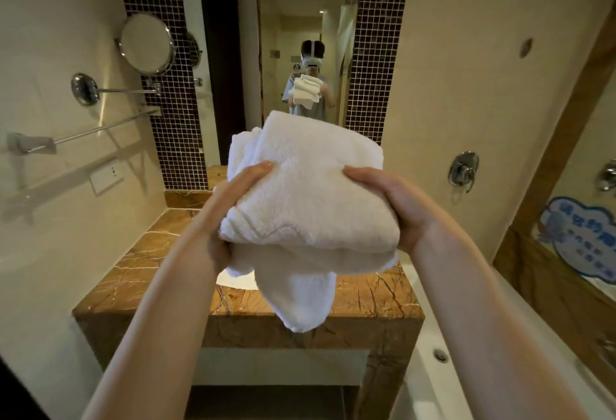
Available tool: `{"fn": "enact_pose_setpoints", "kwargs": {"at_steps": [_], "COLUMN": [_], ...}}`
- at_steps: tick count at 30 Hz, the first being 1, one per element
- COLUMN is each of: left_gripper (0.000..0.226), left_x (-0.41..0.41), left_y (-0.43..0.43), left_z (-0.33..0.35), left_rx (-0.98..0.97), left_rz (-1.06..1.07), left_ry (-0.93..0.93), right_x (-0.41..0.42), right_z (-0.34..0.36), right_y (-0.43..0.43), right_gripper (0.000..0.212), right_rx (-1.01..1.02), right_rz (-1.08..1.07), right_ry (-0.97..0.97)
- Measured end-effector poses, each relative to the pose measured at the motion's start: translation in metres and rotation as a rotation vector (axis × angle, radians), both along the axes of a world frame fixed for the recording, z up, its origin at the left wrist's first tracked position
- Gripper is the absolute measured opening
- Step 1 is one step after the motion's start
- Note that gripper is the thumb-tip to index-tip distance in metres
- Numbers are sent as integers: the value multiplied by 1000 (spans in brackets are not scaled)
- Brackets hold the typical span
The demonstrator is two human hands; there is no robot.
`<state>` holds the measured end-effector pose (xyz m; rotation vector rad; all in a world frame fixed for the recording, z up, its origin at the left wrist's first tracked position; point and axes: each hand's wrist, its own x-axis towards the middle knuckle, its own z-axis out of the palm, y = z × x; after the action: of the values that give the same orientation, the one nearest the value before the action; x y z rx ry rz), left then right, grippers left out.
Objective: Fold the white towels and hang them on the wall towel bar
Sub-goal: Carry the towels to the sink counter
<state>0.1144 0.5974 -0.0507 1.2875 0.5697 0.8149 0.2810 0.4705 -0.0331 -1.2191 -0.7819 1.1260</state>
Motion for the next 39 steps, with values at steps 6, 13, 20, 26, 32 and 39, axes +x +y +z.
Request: {"fn": "enact_pose_setpoints", "kwargs": {"at_steps": [6,13,20,26,32,39], "left_gripper": [40,98,45,38,22,20], "left_x": [35,69,103,126,158,190], "left_y": [42,111,173,212,237,260], "left_z": [9,4,8,10,15,11], "left_rx": [-161,-134,-60,-48,-56,-72], "left_rz": [101,22,-86,-130,-85,-92], "left_ry": [107,83,59,69,67,51], "right_x": [31,60,83,100,125,170], "right_z": [-3,-2,4,5,3,0], "right_y": [39,93,148,184,213,245], "right_gripper": [29,43,30,19,20,19], "right_rx": [14,22,70,97,79,79], "right_rz": [-29,-99,-155,-201,-199,-162], "right_ry": [26,52,78,123,129,129]}}
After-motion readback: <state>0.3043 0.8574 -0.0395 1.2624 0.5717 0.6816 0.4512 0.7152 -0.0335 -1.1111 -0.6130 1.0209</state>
